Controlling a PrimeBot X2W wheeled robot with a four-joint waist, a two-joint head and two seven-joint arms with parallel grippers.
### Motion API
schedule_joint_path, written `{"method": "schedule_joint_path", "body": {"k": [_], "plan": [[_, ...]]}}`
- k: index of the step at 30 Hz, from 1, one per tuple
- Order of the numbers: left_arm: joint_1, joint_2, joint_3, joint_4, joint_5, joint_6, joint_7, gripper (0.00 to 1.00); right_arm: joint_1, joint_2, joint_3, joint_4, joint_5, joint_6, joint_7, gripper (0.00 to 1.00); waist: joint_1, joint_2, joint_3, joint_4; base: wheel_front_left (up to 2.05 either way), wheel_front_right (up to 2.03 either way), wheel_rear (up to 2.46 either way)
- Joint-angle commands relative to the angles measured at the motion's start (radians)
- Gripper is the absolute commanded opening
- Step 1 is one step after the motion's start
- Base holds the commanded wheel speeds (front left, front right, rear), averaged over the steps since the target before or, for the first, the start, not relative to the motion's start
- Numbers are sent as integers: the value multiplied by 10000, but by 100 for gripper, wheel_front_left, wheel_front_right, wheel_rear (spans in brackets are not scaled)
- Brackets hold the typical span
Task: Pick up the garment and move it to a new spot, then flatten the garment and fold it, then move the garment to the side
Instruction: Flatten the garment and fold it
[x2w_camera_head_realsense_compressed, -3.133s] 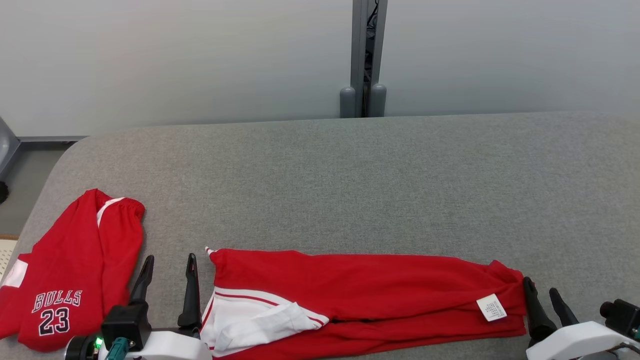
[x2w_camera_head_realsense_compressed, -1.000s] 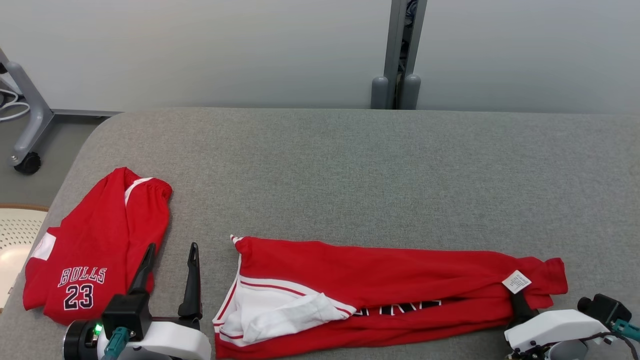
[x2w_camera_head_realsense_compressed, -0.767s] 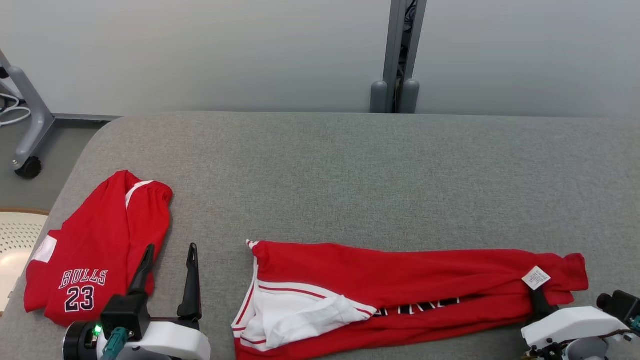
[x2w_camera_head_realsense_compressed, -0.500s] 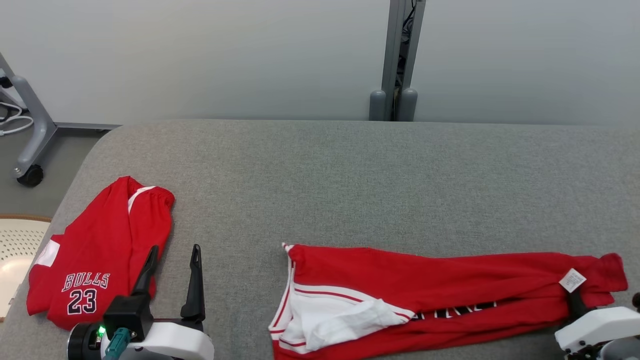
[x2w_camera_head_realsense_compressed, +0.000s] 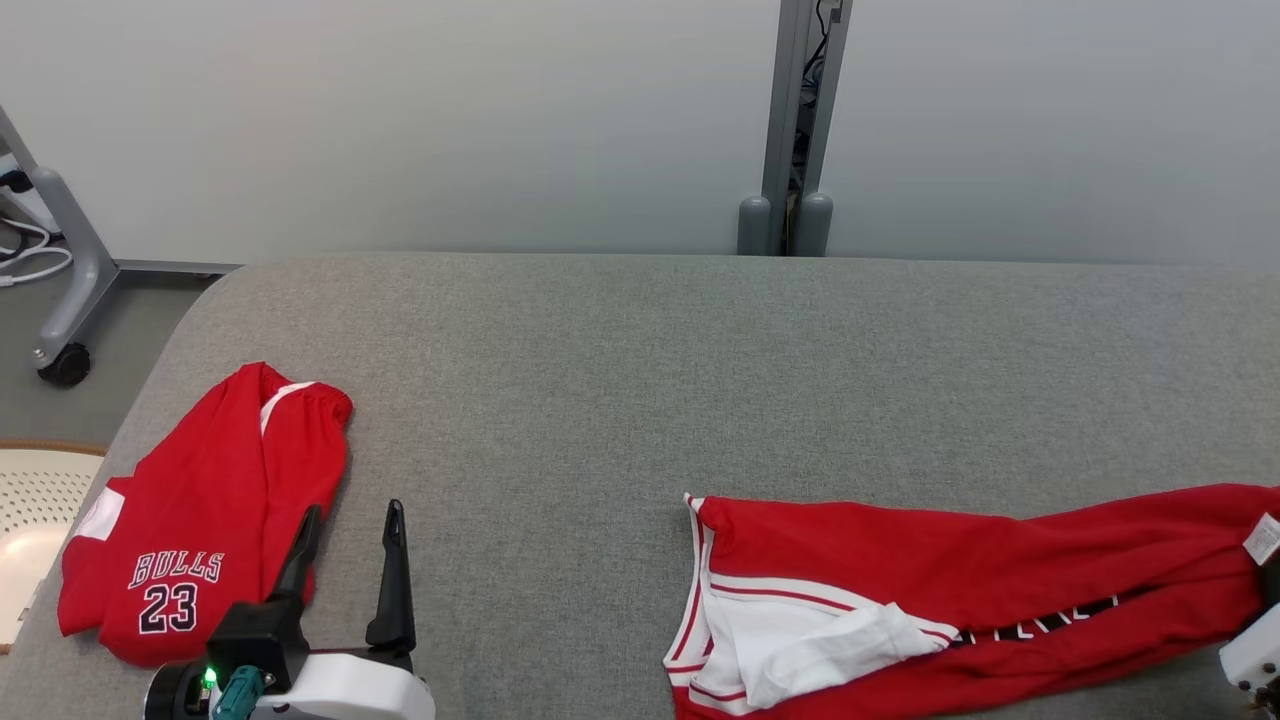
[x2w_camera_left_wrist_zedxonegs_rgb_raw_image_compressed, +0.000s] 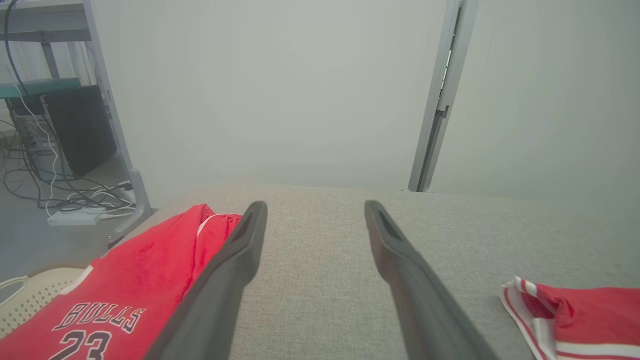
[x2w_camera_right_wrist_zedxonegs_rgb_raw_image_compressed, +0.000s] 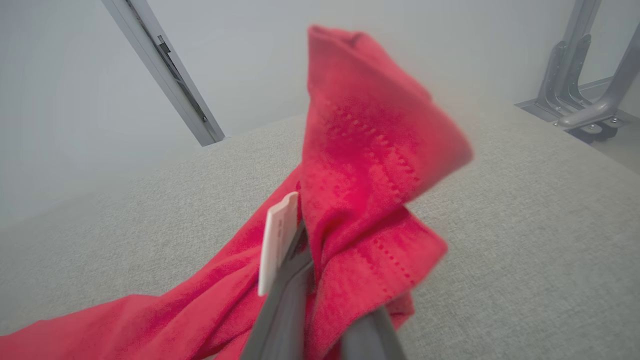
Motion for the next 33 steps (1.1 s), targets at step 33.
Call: {"method": "schedule_joint_path", "body": {"k": [33], "plan": [[175,34,198,-17,-469,211,-38,100,144,1946,4314,-2871,1304,-2,532,0,0,0,-363,12,0,0,0]]}}
